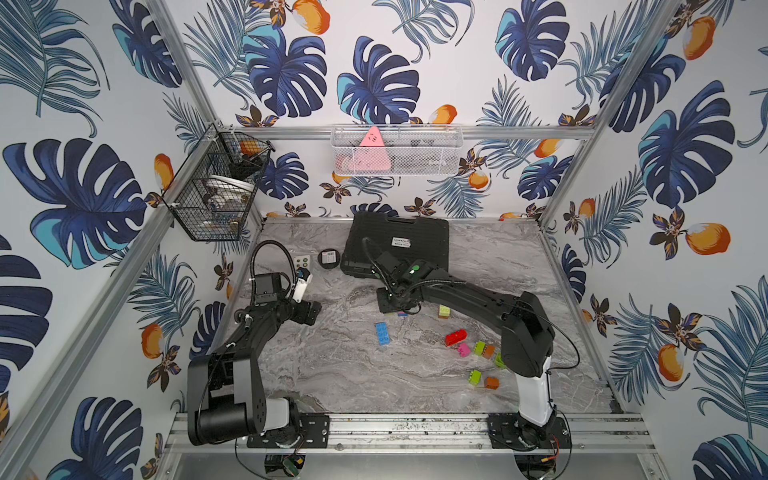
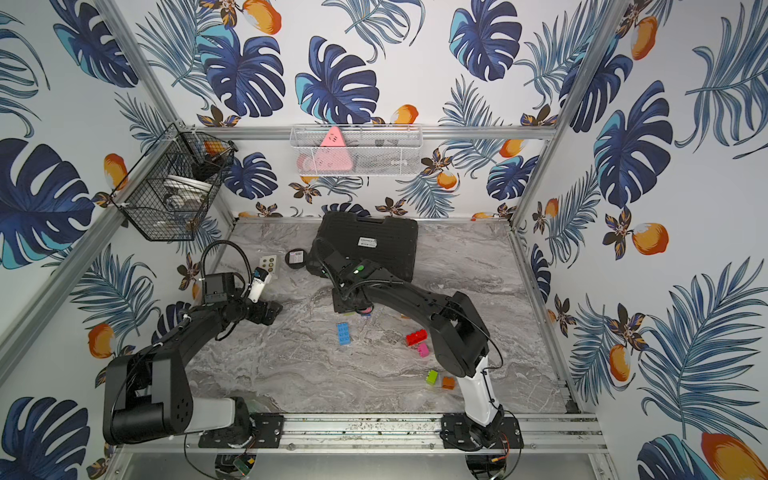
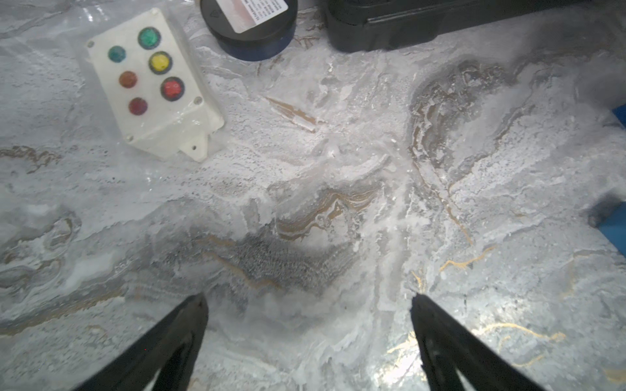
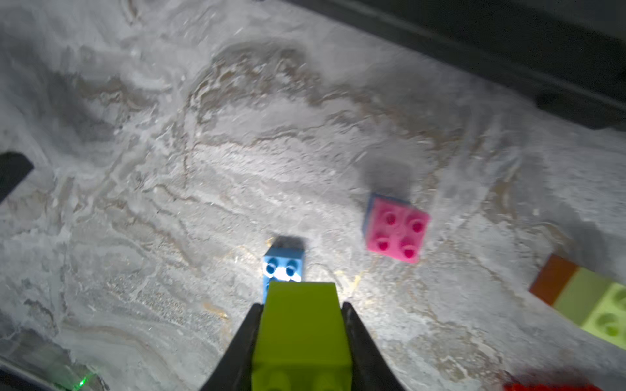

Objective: Assemble the letter h with lego
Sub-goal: Assemble the lego brick with the lego brick.

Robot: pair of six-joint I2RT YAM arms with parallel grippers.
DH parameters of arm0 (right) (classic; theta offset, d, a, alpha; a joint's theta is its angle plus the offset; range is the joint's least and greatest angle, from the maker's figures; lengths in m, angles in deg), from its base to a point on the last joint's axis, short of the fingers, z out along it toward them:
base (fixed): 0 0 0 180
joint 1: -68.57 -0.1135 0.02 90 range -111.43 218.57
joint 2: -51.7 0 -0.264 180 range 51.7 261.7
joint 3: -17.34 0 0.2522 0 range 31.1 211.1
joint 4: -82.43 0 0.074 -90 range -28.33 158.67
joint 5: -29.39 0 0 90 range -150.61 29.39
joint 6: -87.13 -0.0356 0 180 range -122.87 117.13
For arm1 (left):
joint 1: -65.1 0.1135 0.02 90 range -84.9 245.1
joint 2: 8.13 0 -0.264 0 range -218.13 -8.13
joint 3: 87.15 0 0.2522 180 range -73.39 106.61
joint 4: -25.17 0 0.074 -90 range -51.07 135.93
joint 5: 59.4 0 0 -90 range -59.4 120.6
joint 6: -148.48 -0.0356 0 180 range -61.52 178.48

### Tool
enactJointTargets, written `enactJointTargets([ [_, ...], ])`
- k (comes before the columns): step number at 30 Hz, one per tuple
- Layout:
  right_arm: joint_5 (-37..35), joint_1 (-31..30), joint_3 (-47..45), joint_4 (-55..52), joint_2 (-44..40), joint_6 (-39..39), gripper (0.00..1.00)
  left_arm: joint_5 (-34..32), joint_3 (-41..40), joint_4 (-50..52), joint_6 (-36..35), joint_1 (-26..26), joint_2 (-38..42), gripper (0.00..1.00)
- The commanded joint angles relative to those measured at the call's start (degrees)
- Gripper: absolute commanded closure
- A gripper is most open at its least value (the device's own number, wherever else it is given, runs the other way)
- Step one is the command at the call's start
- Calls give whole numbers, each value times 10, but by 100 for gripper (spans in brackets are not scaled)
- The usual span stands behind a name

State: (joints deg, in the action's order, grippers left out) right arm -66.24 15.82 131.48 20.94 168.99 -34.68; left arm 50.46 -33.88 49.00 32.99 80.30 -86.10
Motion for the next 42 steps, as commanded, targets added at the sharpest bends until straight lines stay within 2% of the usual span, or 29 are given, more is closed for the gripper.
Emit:
enactJointTargets([
  [1, -10, -10, 14, -34, 25, 7, 68, 4, -7, -13, -3, 20, -2, 1],
  [8, 5, -21, 11, -14, 52, 0, 68, 49, -12, -2, -7, 61, 11, 1],
  [18, -18, -29, 27, -41, 80, -25, 69, 61, -7, 10, -11, 69, 7, 1],
  [32, 1, -32, 46, -58, 124, -23, 70, 62, -7, 14, -15, 74, 5, 1],
  [36, -18, -34, 63, -88, 164, -15, 74, 67, -9, 15, -17, 75, 9, 1],
  [39, -22, -33, 54, -89, 203, -21, 83, 66, -8, 16, -15, 76, 9, 1],
  [42, -16, -34, 36, -74, 219, -31, 84, 69, -10, 18, -16, 77, 12, 1],
])
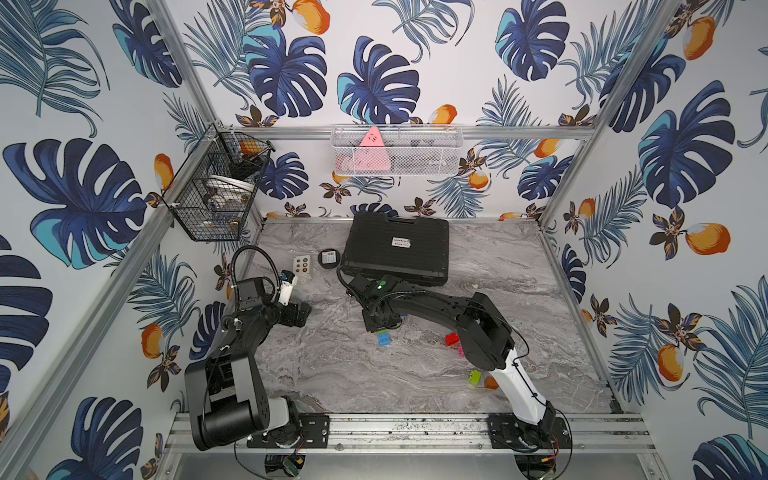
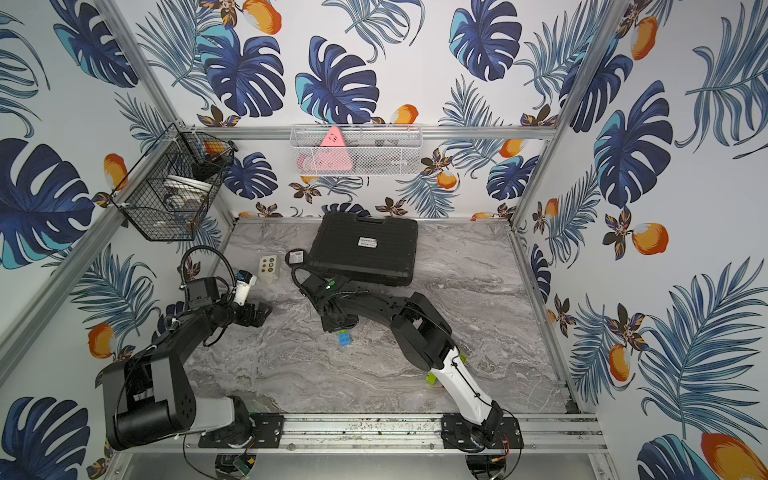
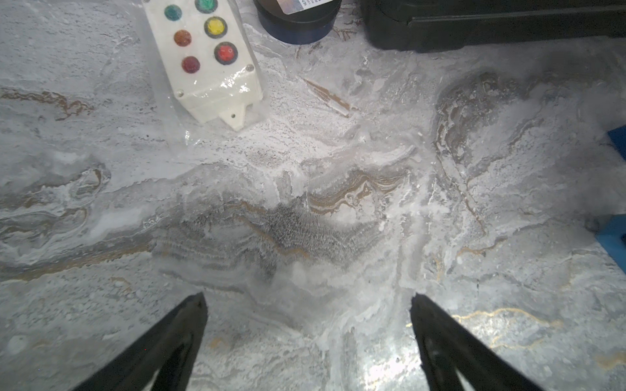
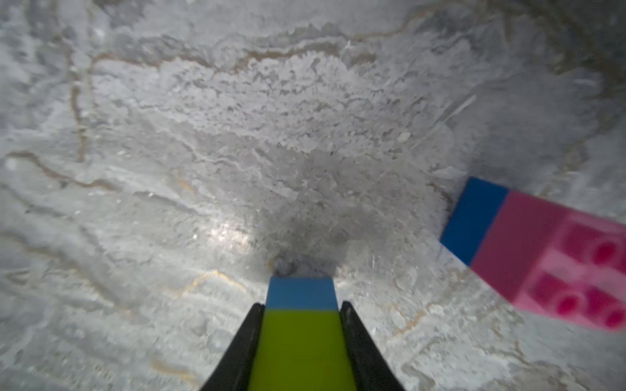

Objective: Assemble the letter h with lego
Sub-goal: Assemble the lego brick with the lego brick.

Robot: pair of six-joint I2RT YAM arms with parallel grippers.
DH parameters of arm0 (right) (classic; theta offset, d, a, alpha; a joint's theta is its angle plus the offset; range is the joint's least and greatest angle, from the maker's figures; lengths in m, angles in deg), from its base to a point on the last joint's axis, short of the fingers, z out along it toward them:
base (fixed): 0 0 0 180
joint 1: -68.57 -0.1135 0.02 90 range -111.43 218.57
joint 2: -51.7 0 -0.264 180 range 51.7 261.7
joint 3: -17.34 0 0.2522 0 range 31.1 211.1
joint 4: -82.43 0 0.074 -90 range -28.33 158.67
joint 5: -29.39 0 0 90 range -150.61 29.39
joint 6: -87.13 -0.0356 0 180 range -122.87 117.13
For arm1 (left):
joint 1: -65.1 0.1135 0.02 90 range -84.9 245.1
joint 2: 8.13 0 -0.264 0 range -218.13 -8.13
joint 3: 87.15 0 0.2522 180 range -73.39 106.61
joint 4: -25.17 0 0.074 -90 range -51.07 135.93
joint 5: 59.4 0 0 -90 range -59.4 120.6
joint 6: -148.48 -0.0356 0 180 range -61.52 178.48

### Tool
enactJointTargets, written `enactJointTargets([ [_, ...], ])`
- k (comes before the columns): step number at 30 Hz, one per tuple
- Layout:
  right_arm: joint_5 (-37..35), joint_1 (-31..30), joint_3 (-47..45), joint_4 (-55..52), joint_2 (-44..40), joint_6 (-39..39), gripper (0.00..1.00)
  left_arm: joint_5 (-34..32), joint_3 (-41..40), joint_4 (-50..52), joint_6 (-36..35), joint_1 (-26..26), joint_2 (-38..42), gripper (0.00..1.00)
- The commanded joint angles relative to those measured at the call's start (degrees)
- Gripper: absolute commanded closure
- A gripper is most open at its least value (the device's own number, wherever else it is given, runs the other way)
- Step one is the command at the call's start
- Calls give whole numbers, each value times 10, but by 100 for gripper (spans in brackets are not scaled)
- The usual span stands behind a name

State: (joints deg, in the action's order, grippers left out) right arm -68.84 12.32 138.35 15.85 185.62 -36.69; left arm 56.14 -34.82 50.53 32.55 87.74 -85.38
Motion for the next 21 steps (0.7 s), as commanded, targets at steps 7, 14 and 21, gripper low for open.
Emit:
enactJointTargets([
  [7, -7, 3, -39, -20, 5, -12, 84, 15, -2, 4, -11, 4, 8, 1],
  [14, -24, 11, 10, -67, -62, 3, 82, 16, -1, 4, -12, 5, 7, 1],
  [21, -50, 54, 5, -73, -124, 13, 80, 12, 0, 4, -10, 5, 5, 1],
])
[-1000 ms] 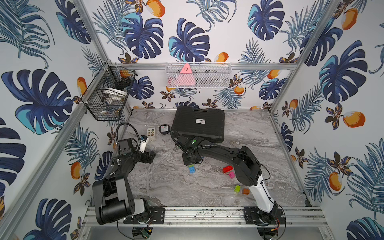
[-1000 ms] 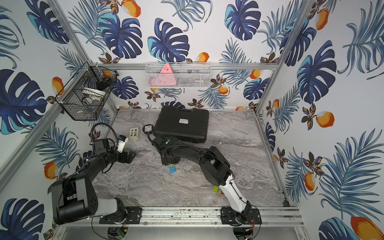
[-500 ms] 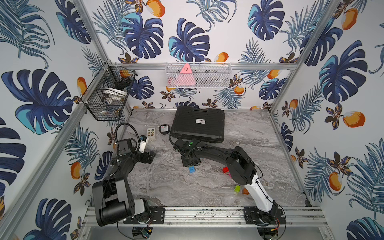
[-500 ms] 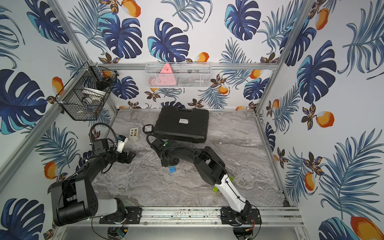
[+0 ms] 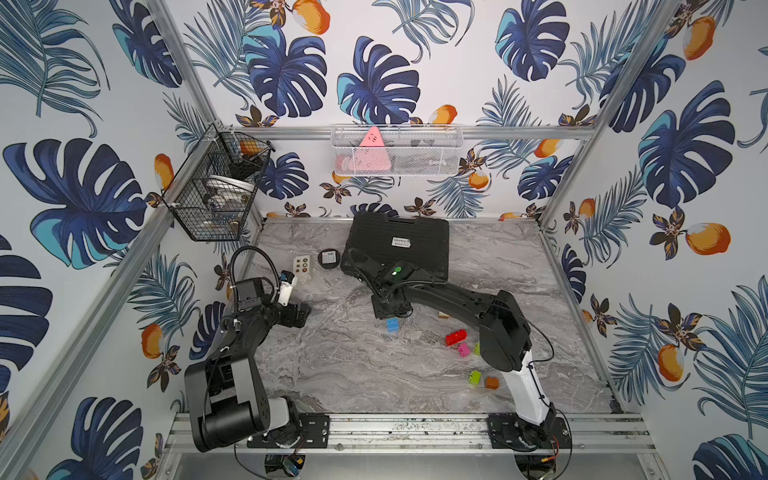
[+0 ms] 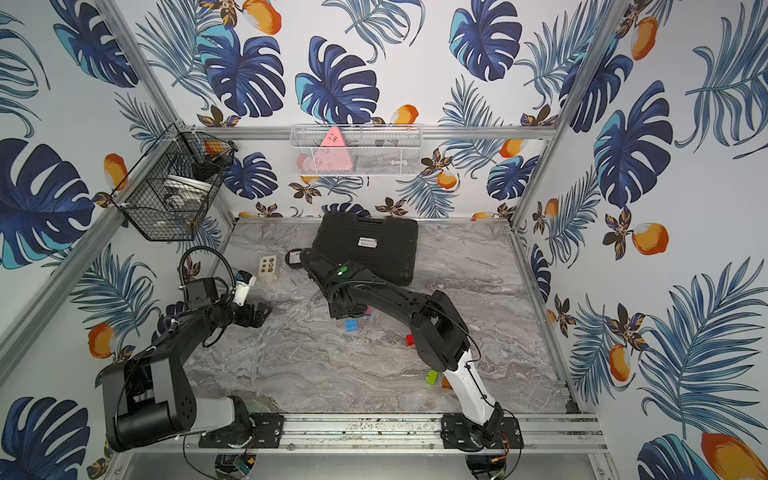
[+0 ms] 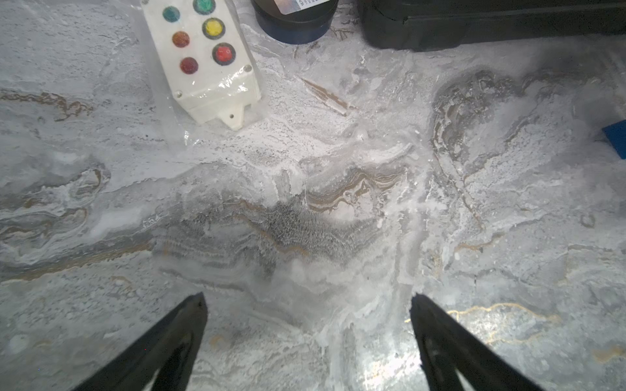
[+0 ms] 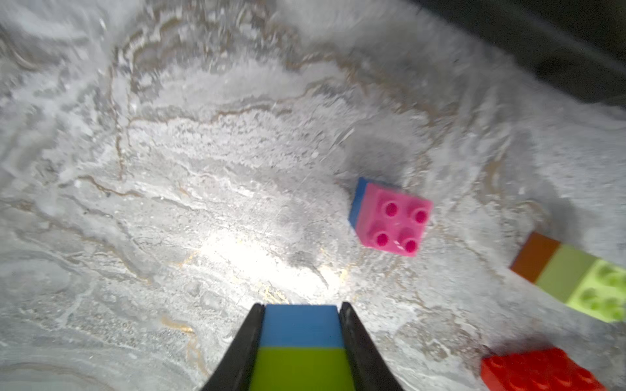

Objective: Assemble the letter h with lego
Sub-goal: Assemble the lego brick with the lego brick.

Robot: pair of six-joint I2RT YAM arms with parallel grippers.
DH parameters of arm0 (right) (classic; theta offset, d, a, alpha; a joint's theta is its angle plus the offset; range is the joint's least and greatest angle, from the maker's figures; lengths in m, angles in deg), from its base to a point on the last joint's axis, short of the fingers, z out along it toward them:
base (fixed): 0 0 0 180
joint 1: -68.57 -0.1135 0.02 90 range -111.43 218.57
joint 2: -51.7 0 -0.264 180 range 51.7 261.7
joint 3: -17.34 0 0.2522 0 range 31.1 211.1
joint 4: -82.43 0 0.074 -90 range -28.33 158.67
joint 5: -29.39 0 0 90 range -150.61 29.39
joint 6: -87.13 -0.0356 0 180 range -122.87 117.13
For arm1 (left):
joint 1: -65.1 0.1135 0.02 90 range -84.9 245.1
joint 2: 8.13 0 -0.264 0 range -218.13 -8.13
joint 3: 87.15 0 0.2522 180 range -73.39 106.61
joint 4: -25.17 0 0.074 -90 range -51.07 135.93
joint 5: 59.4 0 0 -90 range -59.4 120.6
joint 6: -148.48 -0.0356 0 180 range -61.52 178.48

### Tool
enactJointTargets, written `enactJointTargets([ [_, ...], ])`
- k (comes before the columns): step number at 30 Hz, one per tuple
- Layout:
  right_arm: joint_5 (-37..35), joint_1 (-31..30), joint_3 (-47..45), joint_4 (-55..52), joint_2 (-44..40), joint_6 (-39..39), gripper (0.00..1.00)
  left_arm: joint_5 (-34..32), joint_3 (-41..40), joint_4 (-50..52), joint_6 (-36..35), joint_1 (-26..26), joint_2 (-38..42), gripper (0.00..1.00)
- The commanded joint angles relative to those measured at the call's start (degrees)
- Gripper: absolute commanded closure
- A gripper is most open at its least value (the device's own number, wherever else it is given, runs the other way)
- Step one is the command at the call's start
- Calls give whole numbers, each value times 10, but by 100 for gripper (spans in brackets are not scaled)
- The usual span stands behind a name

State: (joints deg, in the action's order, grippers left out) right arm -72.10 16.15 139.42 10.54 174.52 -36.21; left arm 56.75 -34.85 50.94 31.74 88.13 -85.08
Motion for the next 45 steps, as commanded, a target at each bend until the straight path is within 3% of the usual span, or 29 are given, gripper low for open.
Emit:
enactJointTargets([
  [1, -13, 27, -10, -14, -17, 10, 80, 7, 0, -1, -2, 1, 1, 1],
  [11, 46, 97, 24, -41, 26, 5, 79, 3, 2, -1, 0, 1, -2, 1],
  [45, 96, 103, 87, -84, 101, 10, 76, 8, 5, 1, 0, 6, -5, 1],
])
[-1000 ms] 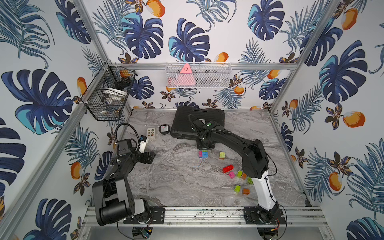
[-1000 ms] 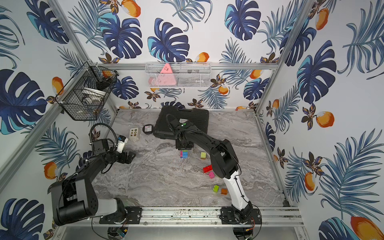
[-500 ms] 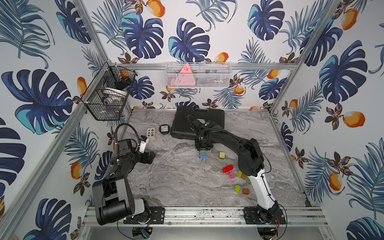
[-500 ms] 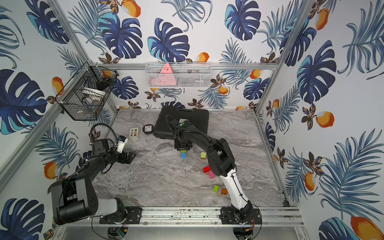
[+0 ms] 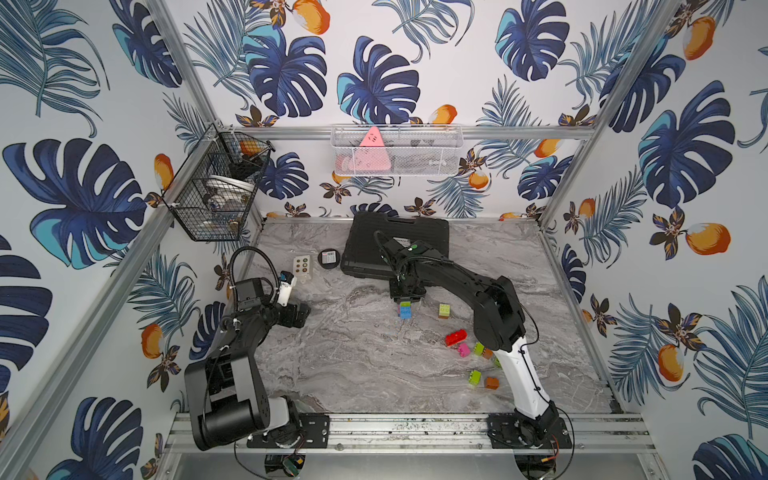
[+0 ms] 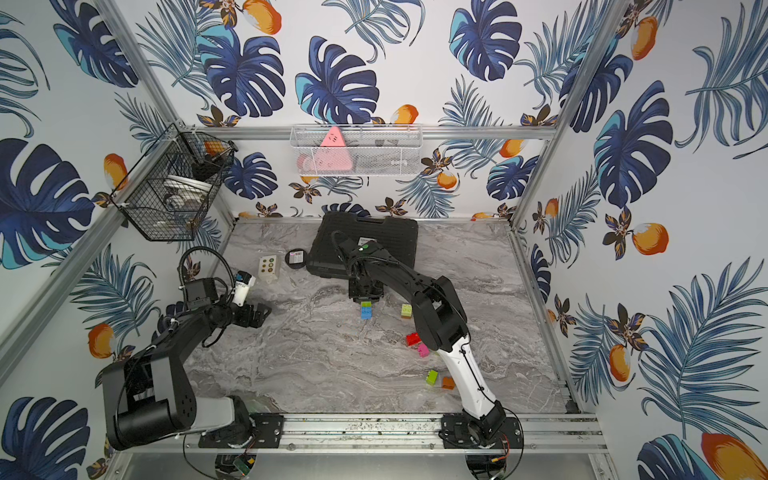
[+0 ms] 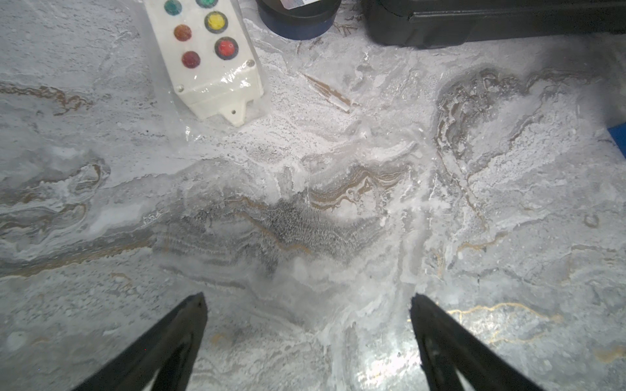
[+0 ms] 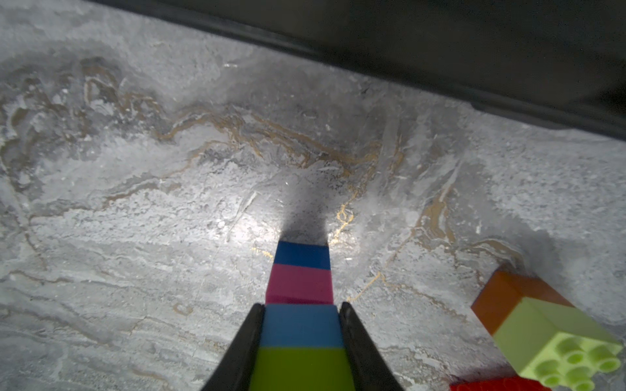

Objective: Assemble the letter h with lego
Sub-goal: Assemble the lego brick with the lego brick.

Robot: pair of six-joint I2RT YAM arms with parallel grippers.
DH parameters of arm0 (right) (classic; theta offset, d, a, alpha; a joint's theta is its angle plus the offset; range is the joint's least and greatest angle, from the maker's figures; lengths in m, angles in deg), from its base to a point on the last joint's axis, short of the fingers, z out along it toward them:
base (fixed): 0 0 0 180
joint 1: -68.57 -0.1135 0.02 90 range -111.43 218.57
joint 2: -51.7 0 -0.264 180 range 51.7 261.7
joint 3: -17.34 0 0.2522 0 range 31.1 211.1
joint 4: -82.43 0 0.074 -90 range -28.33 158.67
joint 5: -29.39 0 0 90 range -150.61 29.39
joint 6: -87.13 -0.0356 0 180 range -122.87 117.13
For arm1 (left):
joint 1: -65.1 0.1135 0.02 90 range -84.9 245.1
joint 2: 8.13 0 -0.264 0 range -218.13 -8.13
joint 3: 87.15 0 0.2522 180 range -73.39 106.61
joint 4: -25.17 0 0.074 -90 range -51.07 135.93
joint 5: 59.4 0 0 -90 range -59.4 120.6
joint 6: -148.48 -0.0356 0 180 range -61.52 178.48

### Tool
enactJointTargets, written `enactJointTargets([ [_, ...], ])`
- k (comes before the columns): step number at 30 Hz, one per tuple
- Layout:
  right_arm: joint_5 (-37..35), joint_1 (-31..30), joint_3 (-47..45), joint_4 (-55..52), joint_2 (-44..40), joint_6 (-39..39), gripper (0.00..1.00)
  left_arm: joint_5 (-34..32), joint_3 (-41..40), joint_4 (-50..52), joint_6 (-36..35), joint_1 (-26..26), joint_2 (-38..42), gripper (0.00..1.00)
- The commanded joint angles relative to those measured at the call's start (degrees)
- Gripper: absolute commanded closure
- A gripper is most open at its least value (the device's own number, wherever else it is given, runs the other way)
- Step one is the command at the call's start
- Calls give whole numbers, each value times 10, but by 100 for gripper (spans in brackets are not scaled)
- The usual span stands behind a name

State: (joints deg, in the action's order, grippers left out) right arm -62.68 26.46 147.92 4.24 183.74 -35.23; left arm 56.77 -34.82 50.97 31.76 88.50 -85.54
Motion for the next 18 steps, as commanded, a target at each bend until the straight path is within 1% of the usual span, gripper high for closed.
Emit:
enactJointTargets([
  [1, 3, -1, 5, -24, 11, 0, 76, 9, 5, 1, 0, 2, 0, 1],
  [7, 14, -1, 15, -33, 22, 1, 75, 10, 5, 2, 1, 4, 0, 1],
  [12, 9, -2, 17, -42, 22, 0, 74, 12, 7, 4, 0, 5, -1, 1],
  [18, -18, -6, 2, -45, 10, 2, 74, 12, 7, 4, 0, 6, -3, 1],
])
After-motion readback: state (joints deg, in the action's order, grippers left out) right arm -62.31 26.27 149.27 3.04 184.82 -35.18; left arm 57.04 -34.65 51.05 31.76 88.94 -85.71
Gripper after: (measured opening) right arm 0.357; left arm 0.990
